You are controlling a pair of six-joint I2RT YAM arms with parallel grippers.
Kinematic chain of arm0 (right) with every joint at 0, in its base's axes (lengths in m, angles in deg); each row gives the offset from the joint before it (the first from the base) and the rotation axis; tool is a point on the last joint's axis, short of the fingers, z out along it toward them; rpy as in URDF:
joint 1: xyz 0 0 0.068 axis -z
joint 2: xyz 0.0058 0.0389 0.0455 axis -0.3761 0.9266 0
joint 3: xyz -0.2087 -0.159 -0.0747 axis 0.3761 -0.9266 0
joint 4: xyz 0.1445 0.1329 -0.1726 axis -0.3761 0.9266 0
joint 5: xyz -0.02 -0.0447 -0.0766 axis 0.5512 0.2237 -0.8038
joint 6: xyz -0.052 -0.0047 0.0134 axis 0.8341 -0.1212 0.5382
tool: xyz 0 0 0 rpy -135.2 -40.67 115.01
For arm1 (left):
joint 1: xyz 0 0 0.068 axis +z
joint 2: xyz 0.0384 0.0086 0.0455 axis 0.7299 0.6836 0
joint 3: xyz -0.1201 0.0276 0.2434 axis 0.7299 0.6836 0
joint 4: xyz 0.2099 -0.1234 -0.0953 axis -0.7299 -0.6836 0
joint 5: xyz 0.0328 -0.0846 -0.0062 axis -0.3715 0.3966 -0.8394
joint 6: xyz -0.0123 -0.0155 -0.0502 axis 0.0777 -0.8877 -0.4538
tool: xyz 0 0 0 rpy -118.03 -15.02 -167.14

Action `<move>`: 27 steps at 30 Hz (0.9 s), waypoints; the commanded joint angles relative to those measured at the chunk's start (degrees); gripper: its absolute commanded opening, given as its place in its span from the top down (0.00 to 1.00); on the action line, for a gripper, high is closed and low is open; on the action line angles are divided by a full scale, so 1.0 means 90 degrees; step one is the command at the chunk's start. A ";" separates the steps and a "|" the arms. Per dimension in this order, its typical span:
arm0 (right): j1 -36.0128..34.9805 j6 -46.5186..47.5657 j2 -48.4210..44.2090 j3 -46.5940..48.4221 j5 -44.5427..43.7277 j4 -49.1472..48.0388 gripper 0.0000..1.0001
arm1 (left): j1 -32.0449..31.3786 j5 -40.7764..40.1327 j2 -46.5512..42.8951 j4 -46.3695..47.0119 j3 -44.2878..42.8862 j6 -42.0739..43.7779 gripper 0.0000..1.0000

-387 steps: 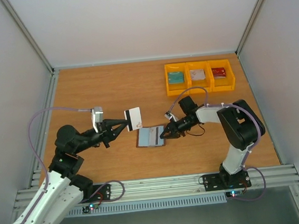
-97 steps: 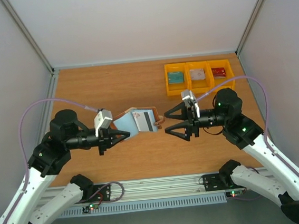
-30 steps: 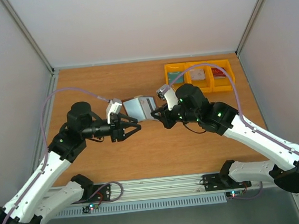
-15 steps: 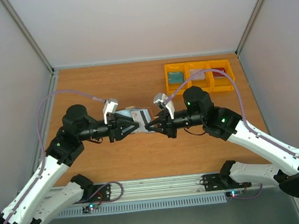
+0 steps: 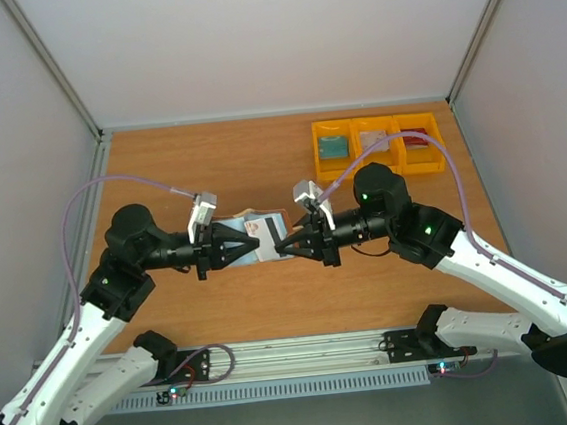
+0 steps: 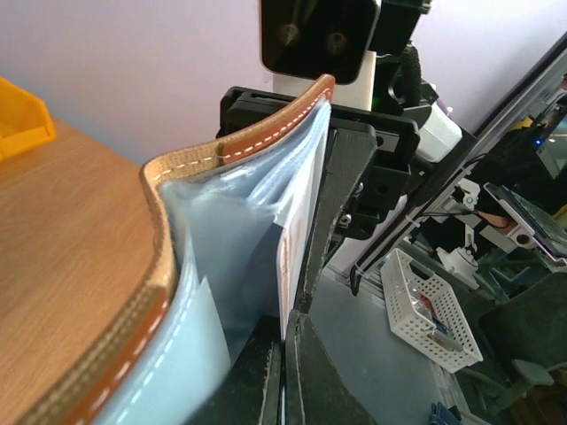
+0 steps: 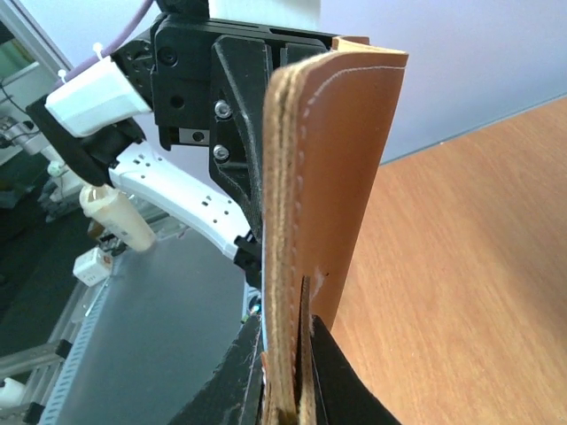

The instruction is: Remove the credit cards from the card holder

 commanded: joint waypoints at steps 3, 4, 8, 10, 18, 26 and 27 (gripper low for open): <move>-0.0069 0.0169 0.0004 -0.0039 0.0107 -0.0378 0.73 | -0.0110 0.0321 -0.0113 0.0412 0.0219 0.0014 1.00; -0.0073 0.0128 0.0017 -0.0047 0.0131 -0.0437 0.69 | -0.0115 0.0308 -0.0135 0.0401 0.0217 0.0015 1.00; -0.0060 0.0094 0.0004 -0.0040 0.0225 -0.0521 0.72 | -0.0113 0.0391 -0.0186 0.0342 0.0231 0.0067 1.00; 0.0023 0.0118 -0.0092 -0.0092 0.0243 -0.0517 0.76 | -0.0115 0.0414 -0.0233 0.0272 0.0254 0.0147 1.00; 0.0452 0.0075 -0.0362 -0.0231 0.0490 -0.0110 0.77 | -0.0113 0.0374 -0.0335 0.0190 0.0344 0.0317 1.00; 0.0461 -0.0030 -0.0155 -0.0164 0.0739 -0.0285 0.99 | -0.0144 0.0281 -0.0253 0.0537 0.0485 0.0118 1.00; 0.0459 -0.0003 -0.0175 -0.0182 0.0735 -0.0281 0.99 | -0.0145 0.0287 -0.0255 0.0534 0.0478 0.0107 1.00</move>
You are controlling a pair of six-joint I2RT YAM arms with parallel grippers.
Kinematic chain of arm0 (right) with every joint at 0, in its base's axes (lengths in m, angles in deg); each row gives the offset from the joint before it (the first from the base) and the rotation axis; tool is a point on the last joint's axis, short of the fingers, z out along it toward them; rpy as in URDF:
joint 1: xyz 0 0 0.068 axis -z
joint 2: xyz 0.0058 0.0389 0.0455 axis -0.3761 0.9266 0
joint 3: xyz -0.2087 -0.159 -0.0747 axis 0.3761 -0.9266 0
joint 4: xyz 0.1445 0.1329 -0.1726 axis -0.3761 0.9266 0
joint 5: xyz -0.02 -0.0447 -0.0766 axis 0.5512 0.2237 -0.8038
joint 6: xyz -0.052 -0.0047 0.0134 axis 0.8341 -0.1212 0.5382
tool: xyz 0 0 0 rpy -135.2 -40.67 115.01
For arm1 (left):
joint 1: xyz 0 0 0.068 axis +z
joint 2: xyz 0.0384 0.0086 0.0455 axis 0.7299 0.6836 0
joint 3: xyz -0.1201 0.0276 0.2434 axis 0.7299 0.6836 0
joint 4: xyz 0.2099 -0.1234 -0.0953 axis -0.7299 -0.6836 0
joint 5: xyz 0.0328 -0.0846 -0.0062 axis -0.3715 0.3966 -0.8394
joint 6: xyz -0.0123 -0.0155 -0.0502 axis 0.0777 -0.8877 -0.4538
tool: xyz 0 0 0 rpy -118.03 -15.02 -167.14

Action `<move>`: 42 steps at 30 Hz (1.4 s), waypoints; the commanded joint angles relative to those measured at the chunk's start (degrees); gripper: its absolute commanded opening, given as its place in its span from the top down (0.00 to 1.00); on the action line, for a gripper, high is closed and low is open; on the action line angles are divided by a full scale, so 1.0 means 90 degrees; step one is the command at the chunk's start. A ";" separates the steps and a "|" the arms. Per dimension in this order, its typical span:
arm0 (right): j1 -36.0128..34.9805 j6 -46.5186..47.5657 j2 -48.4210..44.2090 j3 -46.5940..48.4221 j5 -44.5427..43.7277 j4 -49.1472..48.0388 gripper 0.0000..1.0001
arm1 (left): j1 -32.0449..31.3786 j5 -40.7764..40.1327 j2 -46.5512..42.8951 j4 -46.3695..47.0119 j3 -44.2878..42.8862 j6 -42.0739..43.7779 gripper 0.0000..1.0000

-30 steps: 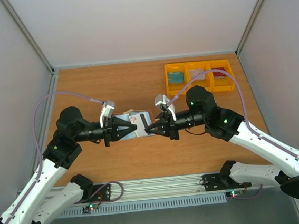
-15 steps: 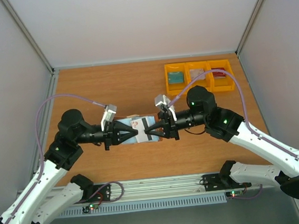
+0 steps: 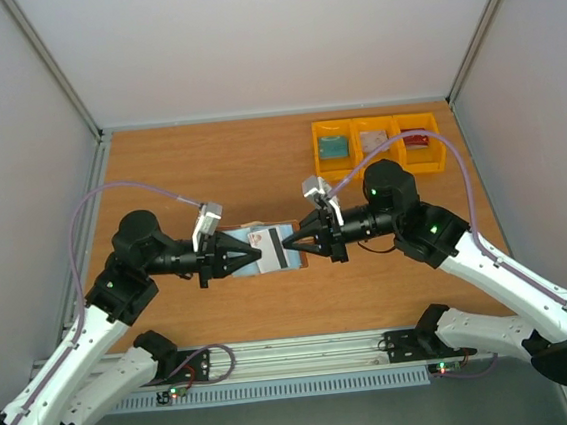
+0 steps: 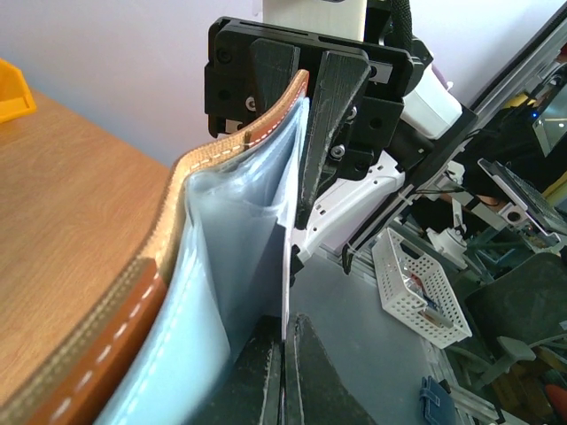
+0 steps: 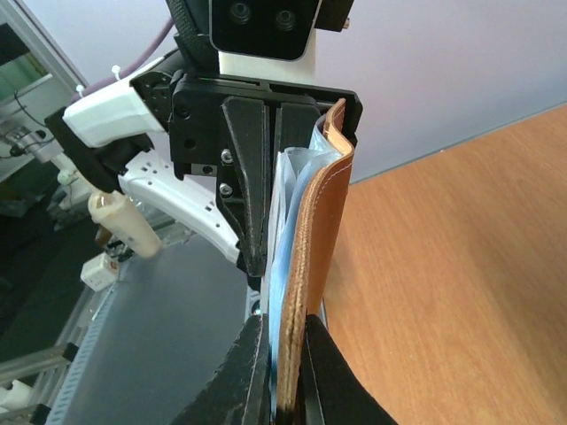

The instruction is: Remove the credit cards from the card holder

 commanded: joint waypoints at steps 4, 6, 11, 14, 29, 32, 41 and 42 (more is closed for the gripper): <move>0.0171 0.0068 -0.0089 -0.0066 0.0196 -0.0040 0.99 | -0.0038 0.0086 -0.0129 0.0357 0.0009 -0.0063 0.80; 0.0209 0.0032 -0.0133 -0.0110 0.0269 -0.0070 0.99 | -0.0038 0.0120 -0.0171 0.0618 0.0115 -0.0212 0.82; 0.0215 0.0002 -0.0068 -0.0021 0.0379 -0.0082 0.99 | -0.0037 0.0209 -0.0201 0.0705 0.0132 -0.0202 1.00; 0.0239 0.0025 -0.0081 0.0004 0.0414 -0.0093 0.99 | -0.0040 0.0232 -0.0176 0.0679 0.0058 -0.0228 1.00; 0.1244 0.0264 -0.0447 0.0017 0.0716 0.0927 0.99 | -0.0002 -0.0004 -0.0433 0.0262 0.0162 -0.0087 1.00; 0.2143 -0.0114 -0.0549 -0.0163 0.0506 0.1208 0.99 | 0.0182 -0.0380 -0.0607 -0.0081 0.0205 0.0001 1.00; 0.2880 -0.1518 0.0762 -0.1622 0.0479 0.1066 0.99 | 0.0529 -0.1005 -0.0968 -0.0174 0.0688 -0.0107 1.00; 0.2880 -0.1627 0.0949 -0.1805 0.0513 0.0896 0.99 | 0.0536 -0.0997 -0.0956 -0.0139 0.0700 -0.0118 1.00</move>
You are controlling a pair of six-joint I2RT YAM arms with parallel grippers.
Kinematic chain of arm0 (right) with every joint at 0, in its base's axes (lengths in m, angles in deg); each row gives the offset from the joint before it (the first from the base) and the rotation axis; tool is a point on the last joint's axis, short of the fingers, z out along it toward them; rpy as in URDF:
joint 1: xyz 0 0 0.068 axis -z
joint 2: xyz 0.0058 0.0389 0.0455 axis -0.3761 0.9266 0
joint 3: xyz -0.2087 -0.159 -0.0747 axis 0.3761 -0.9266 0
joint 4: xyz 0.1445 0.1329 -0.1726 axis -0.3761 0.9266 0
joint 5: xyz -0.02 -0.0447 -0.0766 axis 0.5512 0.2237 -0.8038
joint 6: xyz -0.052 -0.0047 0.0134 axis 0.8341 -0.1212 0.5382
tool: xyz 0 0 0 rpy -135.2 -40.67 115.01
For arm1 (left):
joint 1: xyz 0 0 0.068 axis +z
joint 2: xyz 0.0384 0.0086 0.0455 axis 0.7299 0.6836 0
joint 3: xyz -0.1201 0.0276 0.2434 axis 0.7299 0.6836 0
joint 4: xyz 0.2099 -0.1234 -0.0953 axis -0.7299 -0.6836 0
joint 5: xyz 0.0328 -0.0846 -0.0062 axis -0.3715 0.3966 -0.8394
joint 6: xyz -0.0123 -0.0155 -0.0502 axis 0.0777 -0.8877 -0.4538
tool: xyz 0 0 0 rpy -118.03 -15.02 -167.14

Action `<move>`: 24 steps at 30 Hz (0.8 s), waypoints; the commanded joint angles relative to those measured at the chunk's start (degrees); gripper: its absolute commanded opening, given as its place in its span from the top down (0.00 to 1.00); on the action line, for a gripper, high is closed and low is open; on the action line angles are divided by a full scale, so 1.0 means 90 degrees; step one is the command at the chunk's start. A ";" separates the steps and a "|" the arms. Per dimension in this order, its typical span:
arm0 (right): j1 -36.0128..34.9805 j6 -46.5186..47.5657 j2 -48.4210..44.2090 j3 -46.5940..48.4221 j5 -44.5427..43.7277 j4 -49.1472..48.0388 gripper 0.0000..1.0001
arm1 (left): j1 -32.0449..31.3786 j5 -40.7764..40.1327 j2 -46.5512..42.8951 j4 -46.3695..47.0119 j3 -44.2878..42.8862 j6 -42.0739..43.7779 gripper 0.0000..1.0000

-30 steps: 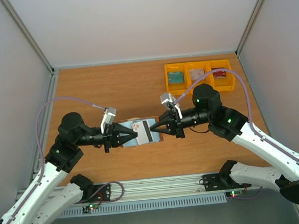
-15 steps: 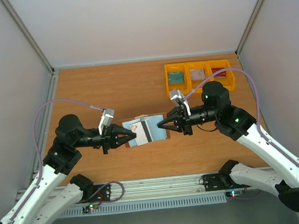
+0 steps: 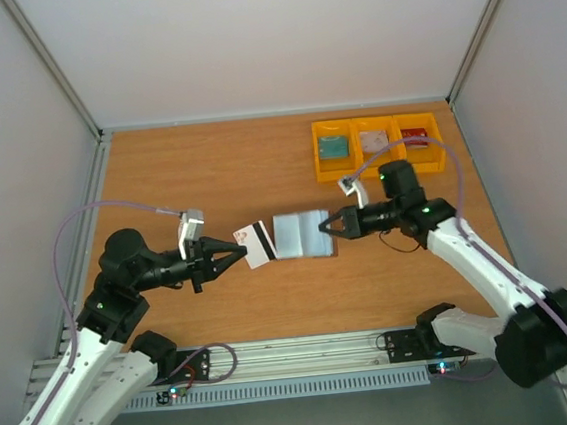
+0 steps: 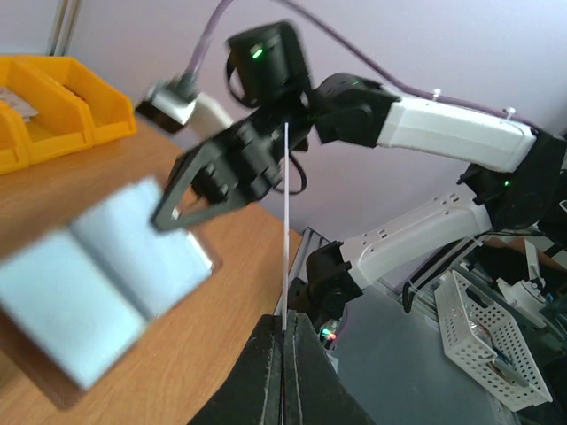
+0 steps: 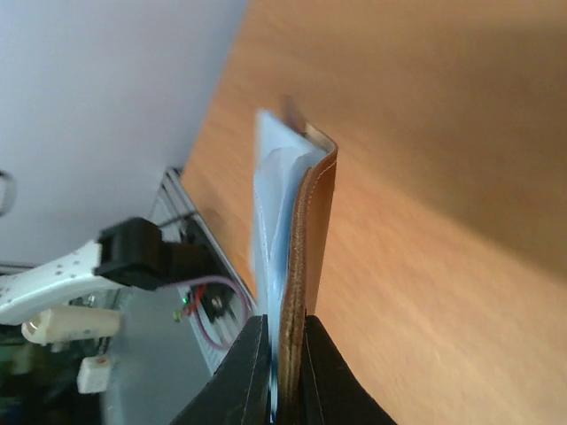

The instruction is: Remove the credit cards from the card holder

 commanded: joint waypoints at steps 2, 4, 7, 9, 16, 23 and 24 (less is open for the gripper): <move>0.0031 -0.0871 0.0938 -0.0924 0.0066 -0.0473 0.99 | 0.0050 -0.0148 -0.0022 0.0259 0.0186 -0.0141 1.00; 0.0036 -0.0884 0.1503 -0.1110 0.0142 -0.0709 0.99 | 0.0048 -0.0079 0.0010 0.0384 0.0239 -0.0207 1.00; 0.0041 -0.0816 0.2549 -0.1224 0.0491 -0.1065 0.99 | 0.0045 -0.0017 0.0080 0.0500 0.0282 -0.0315 1.00; 0.0041 -0.0712 0.3201 -0.1206 0.0520 -0.1184 0.99 | 0.0041 0.0024 0.0112 0.0555 0.0284 -0.0337 1.00; 0.0334 -0.0425 0.3469 -0.1048 -0.0048 -0.0695 0.67 | 0.0041 0.0080 0.0236 0.0637 0.0240 -0.0295 1.00; 0.0278 0.0397 0.1072 0.0369 -0.3472 0.2221 0.41 | 0.0000 0.0178 0.0315 0.0954 0.0312 -0.0207 1.00; 0.0159 0.0560 0.0718 0.0663 -0.3762 0.2457 0.40 | -0.0024 0.0185 0.0326 0.1033 0.0339 -0.0184 1.00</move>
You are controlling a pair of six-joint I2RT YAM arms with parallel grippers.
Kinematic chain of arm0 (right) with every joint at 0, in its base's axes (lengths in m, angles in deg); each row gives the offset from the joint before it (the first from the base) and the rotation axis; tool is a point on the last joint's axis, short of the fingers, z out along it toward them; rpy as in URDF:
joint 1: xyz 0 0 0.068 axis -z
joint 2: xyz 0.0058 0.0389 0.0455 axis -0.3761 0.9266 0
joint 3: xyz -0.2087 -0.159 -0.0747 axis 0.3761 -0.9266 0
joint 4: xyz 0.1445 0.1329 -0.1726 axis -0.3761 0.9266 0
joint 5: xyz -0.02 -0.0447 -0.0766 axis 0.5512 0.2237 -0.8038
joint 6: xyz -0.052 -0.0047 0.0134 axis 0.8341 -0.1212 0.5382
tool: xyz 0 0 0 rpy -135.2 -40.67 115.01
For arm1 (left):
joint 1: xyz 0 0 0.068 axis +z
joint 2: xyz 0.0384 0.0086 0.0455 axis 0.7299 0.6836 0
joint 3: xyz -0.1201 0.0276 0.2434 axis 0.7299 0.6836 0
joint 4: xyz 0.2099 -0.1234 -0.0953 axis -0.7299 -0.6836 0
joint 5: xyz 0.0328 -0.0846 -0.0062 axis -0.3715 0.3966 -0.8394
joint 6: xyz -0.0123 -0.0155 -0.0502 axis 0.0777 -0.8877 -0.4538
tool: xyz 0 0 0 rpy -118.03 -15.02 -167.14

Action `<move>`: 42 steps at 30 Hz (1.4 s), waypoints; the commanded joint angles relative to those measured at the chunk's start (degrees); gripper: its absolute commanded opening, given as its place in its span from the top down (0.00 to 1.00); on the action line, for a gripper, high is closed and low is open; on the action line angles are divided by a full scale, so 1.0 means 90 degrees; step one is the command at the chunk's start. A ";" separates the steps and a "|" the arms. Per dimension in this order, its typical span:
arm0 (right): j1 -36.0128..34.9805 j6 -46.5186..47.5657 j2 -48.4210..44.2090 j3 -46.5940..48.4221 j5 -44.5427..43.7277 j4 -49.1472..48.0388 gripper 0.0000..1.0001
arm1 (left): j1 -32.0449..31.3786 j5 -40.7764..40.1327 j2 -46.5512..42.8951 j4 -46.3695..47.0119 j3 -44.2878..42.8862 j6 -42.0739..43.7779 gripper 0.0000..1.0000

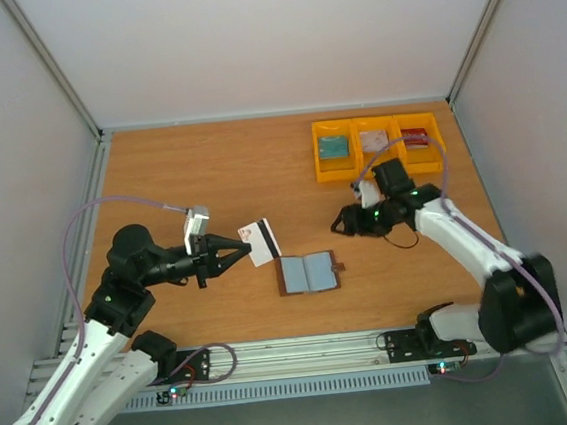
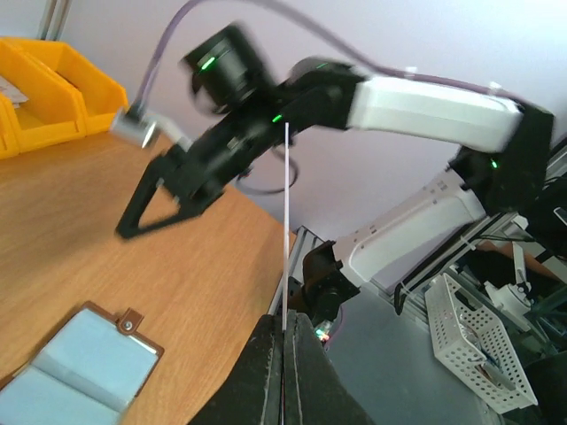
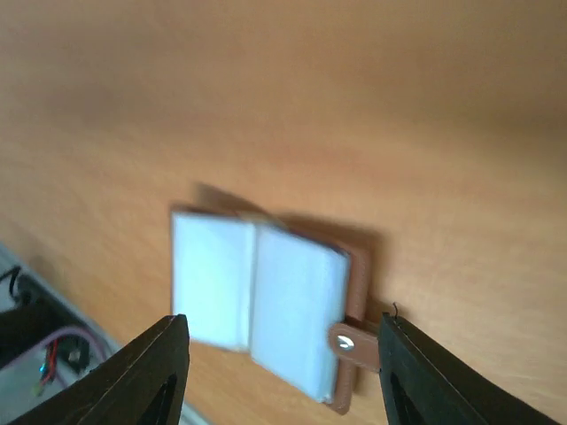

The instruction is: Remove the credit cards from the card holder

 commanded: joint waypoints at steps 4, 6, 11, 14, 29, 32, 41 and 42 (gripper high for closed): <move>-0.1233 0.1520 -0.2579 0.1815 -0.0807 0.1283 0.39 | -0.0136 0.0200 0.0106 0.0864 0.0142 0.0122 1.00; -0.1781 0.1577 -0.3037 0.1874 0.0384 0.0425 0.35 | -0.0177 0.0251 0.0138 0.0865 0.0126 0.0134 1.00; -0.2741 0.1101 -0.2828 0.1896 0.1165 -0.1423 0.29 | -0.0223 0.0325 0.0149 0.0871 0.0041 0.0241 1.00; -0.3045 0.1216 -0.2348 0.2162 0.1008 -0.1294 0.31 | -0.0223 0.0328 0.0128 0.0846 0.0004 0.0262 1.00; -0.3749 0.1761 -0.1852 0.2332 0.0569 -0.0685 0.99 | -0.0224 0.0300 0.0061 0.0842 0.0128 0.0197 1.00; -0.3722 0.1938 -0.2033 0.2356 -0.0847 -0.0399 0.99 | -0.0223 -0.0145 0.0005 0.0650 0.0212 0.0093 0.78; -0.1053 0.5592 -0.0572 0.2971 -0.4571 -0.0780 0.99 | 0.0263 -0.2053 -0.0855 -0.0139 0.0961 -0.0148 0.01; -0.0590 0.5798 -0.0212 0.3127 -0.4663 -0.0986 0.99 | 0.0330 -0.2259 -0.0977 -0.0251 0.1043 -0.0152 0.01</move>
